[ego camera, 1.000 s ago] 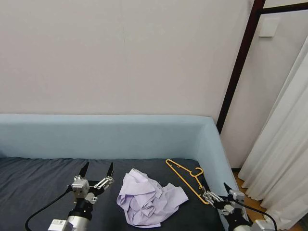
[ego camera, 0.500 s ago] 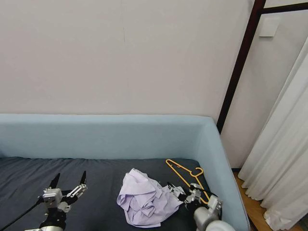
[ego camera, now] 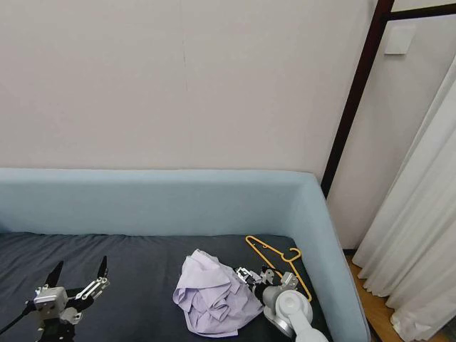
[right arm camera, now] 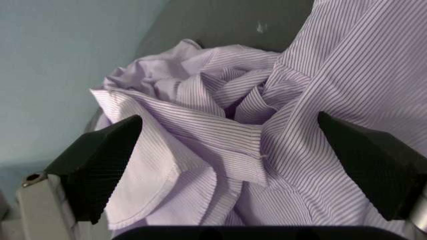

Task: Pick up the clothes from the sofa and hang them on the clothes hanger.

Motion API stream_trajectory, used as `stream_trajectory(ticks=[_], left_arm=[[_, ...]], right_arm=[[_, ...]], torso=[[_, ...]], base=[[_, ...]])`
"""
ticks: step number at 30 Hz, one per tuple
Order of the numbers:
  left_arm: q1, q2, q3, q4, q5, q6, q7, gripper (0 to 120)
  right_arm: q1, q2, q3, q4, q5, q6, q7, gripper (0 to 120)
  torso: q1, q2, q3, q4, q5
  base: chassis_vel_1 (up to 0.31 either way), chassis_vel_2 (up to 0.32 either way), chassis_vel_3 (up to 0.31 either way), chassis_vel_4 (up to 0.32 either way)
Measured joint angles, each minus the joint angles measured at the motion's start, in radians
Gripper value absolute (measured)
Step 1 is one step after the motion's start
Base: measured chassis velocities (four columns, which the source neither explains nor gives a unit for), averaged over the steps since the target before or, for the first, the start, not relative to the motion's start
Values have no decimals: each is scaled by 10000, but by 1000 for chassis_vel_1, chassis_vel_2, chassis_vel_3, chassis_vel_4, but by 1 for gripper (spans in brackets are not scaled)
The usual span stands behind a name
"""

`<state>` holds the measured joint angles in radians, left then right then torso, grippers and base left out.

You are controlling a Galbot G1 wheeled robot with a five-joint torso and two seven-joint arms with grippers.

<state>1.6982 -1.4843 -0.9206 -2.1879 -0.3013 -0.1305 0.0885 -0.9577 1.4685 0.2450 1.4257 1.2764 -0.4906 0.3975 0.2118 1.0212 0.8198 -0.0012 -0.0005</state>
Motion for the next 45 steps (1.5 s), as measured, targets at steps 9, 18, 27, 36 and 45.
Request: stream_trajectory(ticks=[9, 18, 27, 36, 45], left_arm=[[-13, 69, -284, 228, -188, -211, -108, 100], [-75, 48, -303, 337, -205, -291, -175, 100], [-67, -70, -303, 386, -160, -525, -270, 100], [-70, -141, -246, 565, -104, -808, -341, 100], [-134, -130, -206, 711, -106, -995, -390, 100]], right_arm=[[699, 685, -9, -1984, -1853, 49, -1255, 93], [538, 693, -78, -2027, -2214, 95, -1675, 62], [208, 675, -227, -1488, -2279, 76, -1945, 23], [-339, 588, -530, -641, -2308, -40, -2076, 0], [-703, 248, -1044, 588, -2351, 1716, -2510, 0]], torso=[[0, 0, -1, 1, 2], [0, 0, -1, 0, 3], [0, 0, -1, 1, 2], [0, 0, -1, 1, 3], [0, 0, -1, 0, 4]], base=[[0, 0, 0, 0], [0, 0, 0, 0], [0, 0, 0, 0], [0, 0, 0, 0], [0, 0, 0, 0]])
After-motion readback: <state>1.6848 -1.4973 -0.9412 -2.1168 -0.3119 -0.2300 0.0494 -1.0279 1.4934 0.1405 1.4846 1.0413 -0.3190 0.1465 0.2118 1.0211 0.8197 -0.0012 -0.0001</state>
